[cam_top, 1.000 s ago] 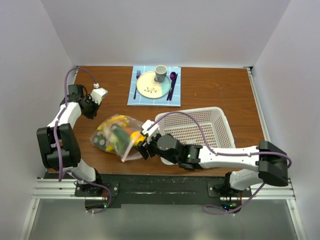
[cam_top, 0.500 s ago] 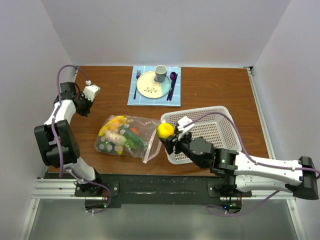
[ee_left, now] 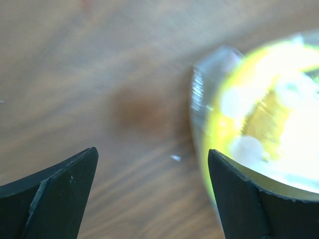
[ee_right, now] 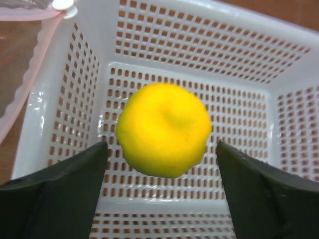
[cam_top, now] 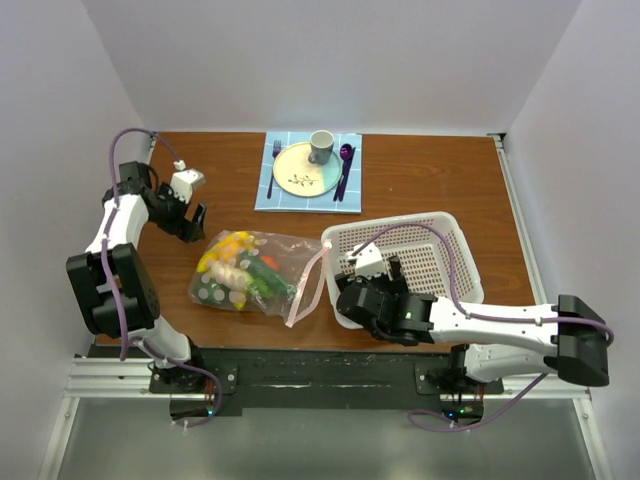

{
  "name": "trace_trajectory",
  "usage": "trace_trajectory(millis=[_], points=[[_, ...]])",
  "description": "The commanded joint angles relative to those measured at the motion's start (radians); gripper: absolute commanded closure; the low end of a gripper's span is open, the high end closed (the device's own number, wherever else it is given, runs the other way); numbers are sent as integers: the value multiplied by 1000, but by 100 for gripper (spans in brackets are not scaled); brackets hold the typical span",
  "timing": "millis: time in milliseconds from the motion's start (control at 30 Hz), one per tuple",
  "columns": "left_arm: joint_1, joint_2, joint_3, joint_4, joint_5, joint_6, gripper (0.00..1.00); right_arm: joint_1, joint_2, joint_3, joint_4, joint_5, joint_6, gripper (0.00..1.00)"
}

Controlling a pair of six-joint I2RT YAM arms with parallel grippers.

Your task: Open the zip-top bag and remove the fake food

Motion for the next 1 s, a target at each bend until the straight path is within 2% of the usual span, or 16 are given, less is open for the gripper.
trace_trajectory(millis=[0, 100, 167, 267, 300, 367, 400, 467, 500, 600, 733, 967], points=[[7, -31, -89, -57, 83, 36, 2, 2, -60, 52, 74, 75, -43, 1], [4, -24, -126, -43, 112, 39, 5, 7, -96, 9, 319, -55, -239, 1], [2, -22, -142, -40, 137, 40, 9, 8, -79, 9, 363, -132, -276, 1], [-16, -15, -156, -31, 142, 28, 22, 10, 8, 32, 435, -228, -351, 1], [-30, -12, -153, -26, 142, 22, 31, 13, 31, 40, 468, -252, -365, 1], [-39, -5, -146, -15, 148, 7, 41, 12, 107, 58, 496, -292, -385, 7], [-48, -1, -134, -12, 148, 2, 53, 13, 128, 63, 518, -319, -390, 9], [-52, -1, -119, -8, 143, -7, 64, 15, 179, 70, 541, -341, -390, 14], [-53, 4, -99, -8, 139, -7, 76, 13, 193, 70, 570, -358, -396, 15], [-52, 15, -59, -18, 114, 5, 81, 13, 240, 87, 620, -379, -416, 15], [-53, 10, -44, -3, 77, 17, 83, 15, 317, 145, 659, -422, -434, 15], [-85, -27, -131, 75, -35, 25, 98, 56, 342, 187, 651, -393, -439, 12]])
